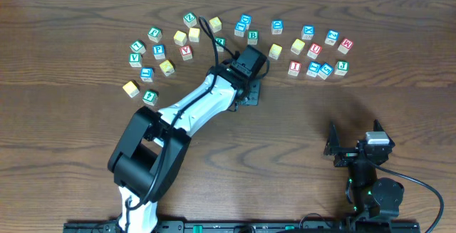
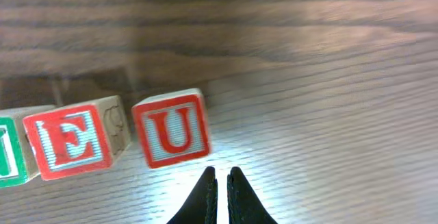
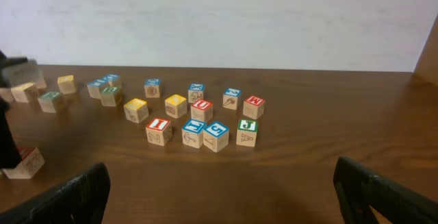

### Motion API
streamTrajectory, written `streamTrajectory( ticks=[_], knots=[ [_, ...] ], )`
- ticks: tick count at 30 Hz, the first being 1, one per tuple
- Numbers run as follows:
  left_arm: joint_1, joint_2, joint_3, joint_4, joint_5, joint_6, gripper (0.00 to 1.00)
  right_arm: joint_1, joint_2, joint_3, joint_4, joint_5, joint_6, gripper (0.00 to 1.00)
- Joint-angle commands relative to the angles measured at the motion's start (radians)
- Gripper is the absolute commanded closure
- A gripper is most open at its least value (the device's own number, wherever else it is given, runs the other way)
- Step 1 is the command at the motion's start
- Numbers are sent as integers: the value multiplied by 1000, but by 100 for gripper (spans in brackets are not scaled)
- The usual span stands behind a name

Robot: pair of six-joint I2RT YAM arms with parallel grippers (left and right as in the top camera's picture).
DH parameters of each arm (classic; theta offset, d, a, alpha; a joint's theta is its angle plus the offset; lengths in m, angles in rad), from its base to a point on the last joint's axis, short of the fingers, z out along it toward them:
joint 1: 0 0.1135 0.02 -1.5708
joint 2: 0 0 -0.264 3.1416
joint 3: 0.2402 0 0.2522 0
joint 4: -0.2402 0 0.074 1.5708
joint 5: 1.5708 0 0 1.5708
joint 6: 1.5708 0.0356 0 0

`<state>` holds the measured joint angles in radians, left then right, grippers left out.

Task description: Spell out NEURIPS

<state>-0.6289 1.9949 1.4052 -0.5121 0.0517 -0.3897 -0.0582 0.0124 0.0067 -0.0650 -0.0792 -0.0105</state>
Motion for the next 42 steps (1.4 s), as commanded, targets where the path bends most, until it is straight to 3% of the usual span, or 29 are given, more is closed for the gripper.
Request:
streamTrajectory(
  ticks=[1, 42],
  knots=[
    [-3, -8, 24, 11, 27, 16, 92, -6, -6, -1, -3, -5, 9, 1],
    [-3, 90, 21, 104, -132, 64, 92, -6, -6, -1, -3, -5, 9, 1]
  ],
)
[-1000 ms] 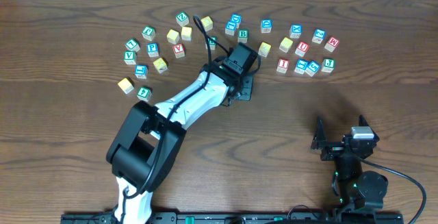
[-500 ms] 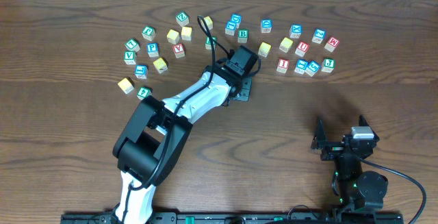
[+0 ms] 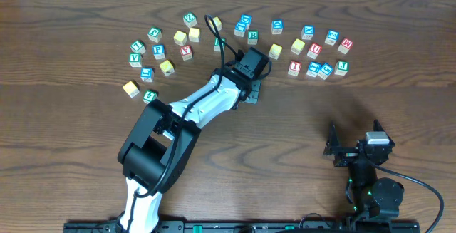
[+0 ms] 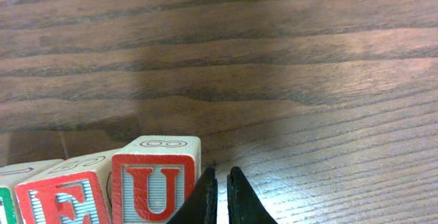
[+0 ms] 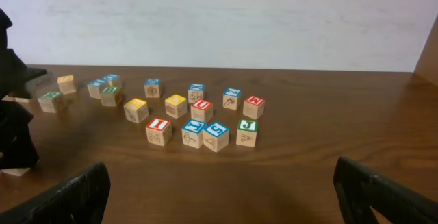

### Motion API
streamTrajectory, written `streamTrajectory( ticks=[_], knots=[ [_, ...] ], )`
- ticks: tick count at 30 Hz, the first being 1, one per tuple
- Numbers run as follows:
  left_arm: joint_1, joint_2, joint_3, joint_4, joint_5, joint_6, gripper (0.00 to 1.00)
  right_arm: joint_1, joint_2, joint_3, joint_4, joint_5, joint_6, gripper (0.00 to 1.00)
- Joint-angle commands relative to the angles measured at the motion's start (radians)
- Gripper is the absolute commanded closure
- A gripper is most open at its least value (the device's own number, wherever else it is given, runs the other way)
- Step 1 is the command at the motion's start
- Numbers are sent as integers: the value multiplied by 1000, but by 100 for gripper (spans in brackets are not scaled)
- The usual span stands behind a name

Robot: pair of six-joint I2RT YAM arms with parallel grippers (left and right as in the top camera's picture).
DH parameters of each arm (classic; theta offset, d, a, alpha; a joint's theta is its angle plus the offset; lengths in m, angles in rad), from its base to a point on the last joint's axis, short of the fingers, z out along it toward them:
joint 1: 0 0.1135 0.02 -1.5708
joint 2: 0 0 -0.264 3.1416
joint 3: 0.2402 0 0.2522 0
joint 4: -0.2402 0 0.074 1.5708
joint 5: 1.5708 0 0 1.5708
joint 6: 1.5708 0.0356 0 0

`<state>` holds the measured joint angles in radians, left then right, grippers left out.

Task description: Spell out NEURIPS

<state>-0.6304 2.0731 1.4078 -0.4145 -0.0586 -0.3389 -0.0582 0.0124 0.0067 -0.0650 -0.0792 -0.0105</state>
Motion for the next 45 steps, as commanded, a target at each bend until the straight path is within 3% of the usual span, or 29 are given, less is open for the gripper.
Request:
streamTrajectory(
  ticks=[1, 11, 31, 45],
  knots=[
    [-1, 12, 18, 10, -21, 13, 92, -6, -6, -1, -3, -5, 9, 1],
    [-1, 12, 18, 23, -21, -110, 92, -6, -6, -1, -3, -5, 10, 1],
    [0, 12, 18, 70, -144, -107, 92, -6, -6, -1, -3, -5, 9, 1],
    [2, 0, 23, 79, -152, -100, 92, -6, -6, -1, -3, -5, 9, 1]
  ],
)
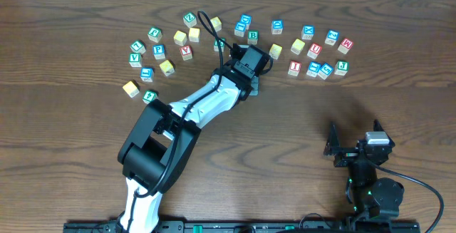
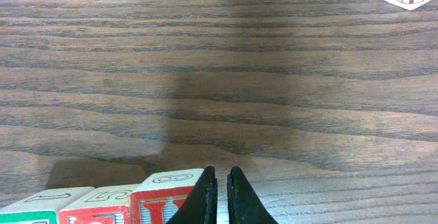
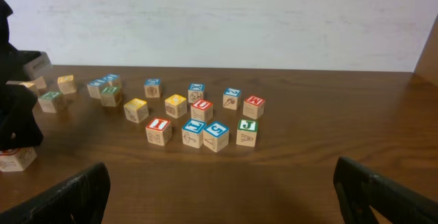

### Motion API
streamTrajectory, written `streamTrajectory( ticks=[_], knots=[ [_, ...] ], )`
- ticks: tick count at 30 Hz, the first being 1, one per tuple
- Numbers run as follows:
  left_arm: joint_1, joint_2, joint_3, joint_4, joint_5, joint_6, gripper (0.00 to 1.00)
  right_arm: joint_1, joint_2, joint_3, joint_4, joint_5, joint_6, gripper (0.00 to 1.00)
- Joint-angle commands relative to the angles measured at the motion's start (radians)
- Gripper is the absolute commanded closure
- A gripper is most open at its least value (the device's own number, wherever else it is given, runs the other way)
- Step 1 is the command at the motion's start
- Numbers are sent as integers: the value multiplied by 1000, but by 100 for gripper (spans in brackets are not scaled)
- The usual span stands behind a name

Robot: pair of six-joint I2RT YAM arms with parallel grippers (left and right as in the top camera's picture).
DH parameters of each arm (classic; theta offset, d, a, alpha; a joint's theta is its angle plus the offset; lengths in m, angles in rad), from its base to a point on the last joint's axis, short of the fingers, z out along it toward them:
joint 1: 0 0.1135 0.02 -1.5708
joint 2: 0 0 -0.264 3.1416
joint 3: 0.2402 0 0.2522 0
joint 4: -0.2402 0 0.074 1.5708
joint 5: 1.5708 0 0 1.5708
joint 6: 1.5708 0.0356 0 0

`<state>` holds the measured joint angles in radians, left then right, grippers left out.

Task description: Spell out NEURIPS

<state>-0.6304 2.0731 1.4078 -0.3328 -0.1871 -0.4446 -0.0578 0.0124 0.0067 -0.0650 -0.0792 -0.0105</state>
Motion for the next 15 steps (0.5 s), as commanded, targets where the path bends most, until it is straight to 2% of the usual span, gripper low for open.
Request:
streamTrajectory(
  ticks=[1, 15],
  knots=[
    [3, -5, 27, -6, -24, 6, 92, -6, -6, -1, -3, -5, 9, 1],
    [72, -61, 47, -21, -24, 43, 92, -6, -6, -1, -3, -5, 9, 1]
  ],
)
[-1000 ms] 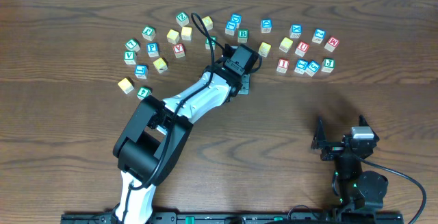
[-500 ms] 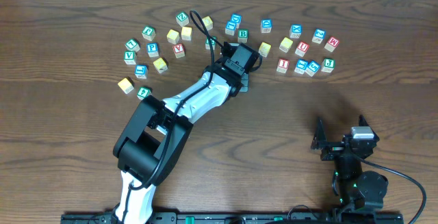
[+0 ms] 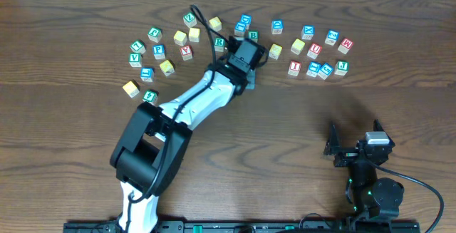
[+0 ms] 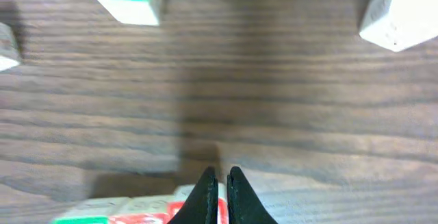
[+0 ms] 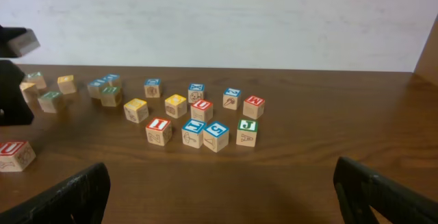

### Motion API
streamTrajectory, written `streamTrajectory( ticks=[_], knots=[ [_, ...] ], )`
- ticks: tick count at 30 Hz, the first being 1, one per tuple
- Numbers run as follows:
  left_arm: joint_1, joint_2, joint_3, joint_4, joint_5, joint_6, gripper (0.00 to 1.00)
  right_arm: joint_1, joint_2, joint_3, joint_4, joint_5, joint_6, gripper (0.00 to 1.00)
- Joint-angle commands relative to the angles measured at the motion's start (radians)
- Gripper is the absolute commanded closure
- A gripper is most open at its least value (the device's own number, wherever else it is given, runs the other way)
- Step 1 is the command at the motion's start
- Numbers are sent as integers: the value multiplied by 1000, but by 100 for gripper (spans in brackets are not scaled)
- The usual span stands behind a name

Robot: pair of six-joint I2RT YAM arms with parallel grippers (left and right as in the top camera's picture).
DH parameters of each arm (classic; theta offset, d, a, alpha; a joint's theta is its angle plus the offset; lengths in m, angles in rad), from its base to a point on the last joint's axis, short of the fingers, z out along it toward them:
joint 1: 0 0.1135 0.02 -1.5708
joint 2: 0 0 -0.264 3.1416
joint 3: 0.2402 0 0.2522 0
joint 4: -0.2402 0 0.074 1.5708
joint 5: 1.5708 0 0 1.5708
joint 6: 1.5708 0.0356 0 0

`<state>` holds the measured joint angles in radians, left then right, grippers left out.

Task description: Spell out NEURIPS

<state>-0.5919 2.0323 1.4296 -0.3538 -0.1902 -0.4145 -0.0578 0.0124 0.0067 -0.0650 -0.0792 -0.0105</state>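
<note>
My left gripper (image 4: 218,177) is shut and empty, hovering just past a row of blocks (image 4: 137,207) at the bottom of the left wrist view. That row shows a green face, then red ones. In the right wrist view its red U block (image 5: 14,154) shows at the far left. A green R block lies ahead of the left gripper, also seen from overhead as the R block (image 3: 220,43). A red I block (image 3: 294,68) and a blue P block (image 3: 159,50) lie among the loose blocks. My right gripper (image 5: 219,196) rests open at the near right.
Loose letter blocks lie in an arc along the far side of the table (image 3: 370,112), one cluster at the left (image 3: 153,55) and one at the right (image 3: 317,55). A second red U block (image 3: 314,50) sits in the right cluster. The left arm (image 3: 192,108) crosses the middle.
My left gripper, still shut, has moved farther from the row toward the far blocks. The green R block has come into its view. The right arm has not moved.
First the shut left fingertips stood beside the U block, which sat tilted with a gap from the E block. Then the U sat straight against the E. After that the gripper was farther from the row, and now farther still.
</note>
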Motion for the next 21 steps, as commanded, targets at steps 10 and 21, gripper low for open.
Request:
streamTrajectory(
  ticks=[10, 21],
  knots=[
    [65, 21, 26, 3, -20, 14, 92, -6, -6, -1, -3, -5, 9, 1],
    [63, 34, 21, 19, 28, 30, 93, -6, -6, -1, -3, -5, 9, 1]
  ],
)
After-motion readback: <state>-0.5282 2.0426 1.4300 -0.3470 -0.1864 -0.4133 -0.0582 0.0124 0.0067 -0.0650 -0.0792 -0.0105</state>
